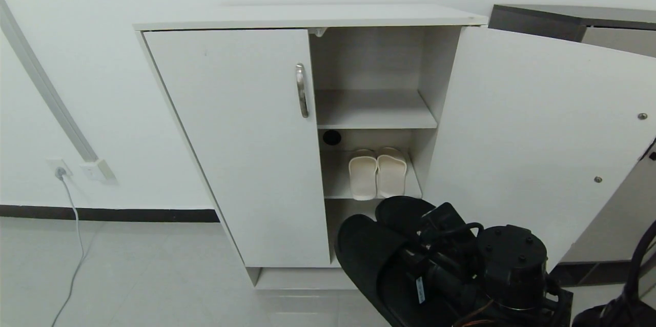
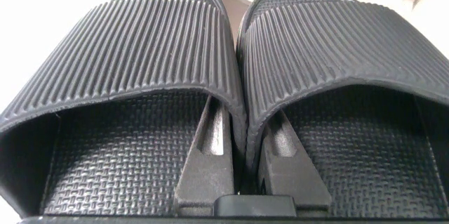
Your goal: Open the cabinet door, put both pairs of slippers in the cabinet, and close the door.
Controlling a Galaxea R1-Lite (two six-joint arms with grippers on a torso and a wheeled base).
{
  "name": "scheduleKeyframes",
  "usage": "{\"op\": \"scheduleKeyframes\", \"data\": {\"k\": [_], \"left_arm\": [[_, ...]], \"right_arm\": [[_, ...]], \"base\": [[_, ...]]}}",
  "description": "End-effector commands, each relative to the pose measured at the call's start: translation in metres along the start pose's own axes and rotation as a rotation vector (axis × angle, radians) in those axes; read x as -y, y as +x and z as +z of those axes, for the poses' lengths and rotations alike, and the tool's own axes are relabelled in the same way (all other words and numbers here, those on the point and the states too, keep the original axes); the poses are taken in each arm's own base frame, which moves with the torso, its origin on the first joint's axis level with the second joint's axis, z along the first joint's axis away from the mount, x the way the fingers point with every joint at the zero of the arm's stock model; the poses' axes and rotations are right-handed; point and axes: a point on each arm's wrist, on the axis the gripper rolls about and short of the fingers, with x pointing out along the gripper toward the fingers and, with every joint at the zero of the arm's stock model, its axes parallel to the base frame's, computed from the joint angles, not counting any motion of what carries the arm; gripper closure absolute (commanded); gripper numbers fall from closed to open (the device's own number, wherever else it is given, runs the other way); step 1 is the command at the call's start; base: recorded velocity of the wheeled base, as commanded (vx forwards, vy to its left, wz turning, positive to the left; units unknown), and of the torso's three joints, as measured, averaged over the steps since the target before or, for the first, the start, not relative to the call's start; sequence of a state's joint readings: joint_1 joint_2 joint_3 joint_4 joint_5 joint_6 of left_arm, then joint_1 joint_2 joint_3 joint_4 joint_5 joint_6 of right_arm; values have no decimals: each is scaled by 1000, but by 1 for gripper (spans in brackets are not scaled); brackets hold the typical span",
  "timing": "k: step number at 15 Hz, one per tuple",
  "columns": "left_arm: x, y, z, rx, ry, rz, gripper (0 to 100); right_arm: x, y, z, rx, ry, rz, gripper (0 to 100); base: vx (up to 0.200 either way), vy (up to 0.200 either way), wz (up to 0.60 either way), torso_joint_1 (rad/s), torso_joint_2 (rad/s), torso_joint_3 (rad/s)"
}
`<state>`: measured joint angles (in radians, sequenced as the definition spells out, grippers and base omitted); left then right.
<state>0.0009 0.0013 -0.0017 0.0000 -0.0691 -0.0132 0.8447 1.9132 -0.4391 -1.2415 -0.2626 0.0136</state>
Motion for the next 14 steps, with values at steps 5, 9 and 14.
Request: {"op": "scheduleKeyframes", "data": {"k": [5, 9, 14], "left_arm": [[0, 0, 0, 1, 1, -1, 100], [0, 0, 0, 0, -1, 1, 100], [0, 0, 0, 0, -1, 1, 100]], "right_arm": [[0, -1, -2, 7, -4, 5, 100], [0, -1, -3, 2, -5, 2, 100], [-1, 0, -4, -2, -8, 7, 100]], "base": [[0, 0, 0, 0, 0, 0], [0, 50, 0, 2, 2, 2], [0, 0, 0, 0, 0, 0]]}}
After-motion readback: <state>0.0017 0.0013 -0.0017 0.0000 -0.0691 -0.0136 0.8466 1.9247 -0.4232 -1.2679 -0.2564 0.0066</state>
